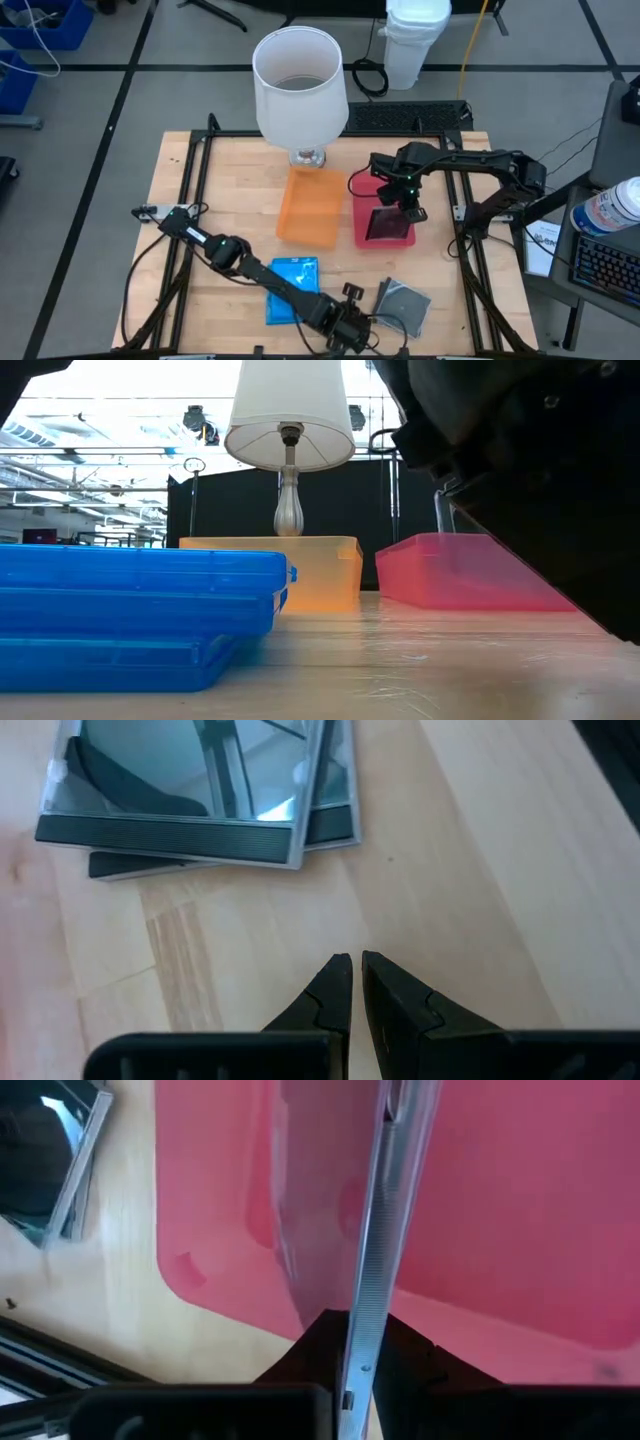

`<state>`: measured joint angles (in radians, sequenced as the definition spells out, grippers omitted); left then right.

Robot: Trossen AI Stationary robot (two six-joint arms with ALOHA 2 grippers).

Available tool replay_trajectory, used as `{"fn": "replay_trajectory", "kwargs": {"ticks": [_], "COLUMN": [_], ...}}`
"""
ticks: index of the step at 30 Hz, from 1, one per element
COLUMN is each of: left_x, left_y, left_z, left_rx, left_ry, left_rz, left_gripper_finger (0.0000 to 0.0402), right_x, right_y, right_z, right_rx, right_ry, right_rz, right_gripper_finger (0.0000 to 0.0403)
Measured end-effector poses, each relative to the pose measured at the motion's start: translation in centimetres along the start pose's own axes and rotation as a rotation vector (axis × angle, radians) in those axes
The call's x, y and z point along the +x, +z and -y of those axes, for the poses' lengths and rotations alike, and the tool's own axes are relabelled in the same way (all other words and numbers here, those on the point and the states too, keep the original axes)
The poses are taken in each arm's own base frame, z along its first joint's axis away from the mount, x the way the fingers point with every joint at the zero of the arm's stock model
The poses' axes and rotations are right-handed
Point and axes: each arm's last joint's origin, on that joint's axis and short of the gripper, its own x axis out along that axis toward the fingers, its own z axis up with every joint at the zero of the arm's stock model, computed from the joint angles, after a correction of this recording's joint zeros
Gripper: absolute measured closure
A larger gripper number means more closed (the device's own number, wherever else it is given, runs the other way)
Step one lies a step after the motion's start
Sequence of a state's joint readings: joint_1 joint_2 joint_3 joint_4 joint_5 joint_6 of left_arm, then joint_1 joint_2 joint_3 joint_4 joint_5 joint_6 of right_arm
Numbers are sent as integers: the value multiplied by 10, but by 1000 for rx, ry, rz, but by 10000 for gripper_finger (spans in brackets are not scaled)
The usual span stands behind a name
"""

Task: Pick & place jewel cases by type
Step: Put the black CD case into the red bin

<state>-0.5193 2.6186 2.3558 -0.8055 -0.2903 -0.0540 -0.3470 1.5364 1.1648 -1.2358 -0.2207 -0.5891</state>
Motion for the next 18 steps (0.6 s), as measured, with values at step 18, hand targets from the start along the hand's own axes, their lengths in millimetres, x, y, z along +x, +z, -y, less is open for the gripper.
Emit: {"fn": "replay_trajectory", "kwargs": {"ticks": [18], "left_x": [1], "left_y": [0], "left_z": [-4], "left_rx": [-7], "left_ry": [3], "left_rz": [-1], "left_gripper_finger": [366], "right_x": [1], "right_y": [4], "right_z": [9], "right_rx": [23], "right_ry": [-214], "right_rz": [-41], "right_gripper_finger": [270]}}
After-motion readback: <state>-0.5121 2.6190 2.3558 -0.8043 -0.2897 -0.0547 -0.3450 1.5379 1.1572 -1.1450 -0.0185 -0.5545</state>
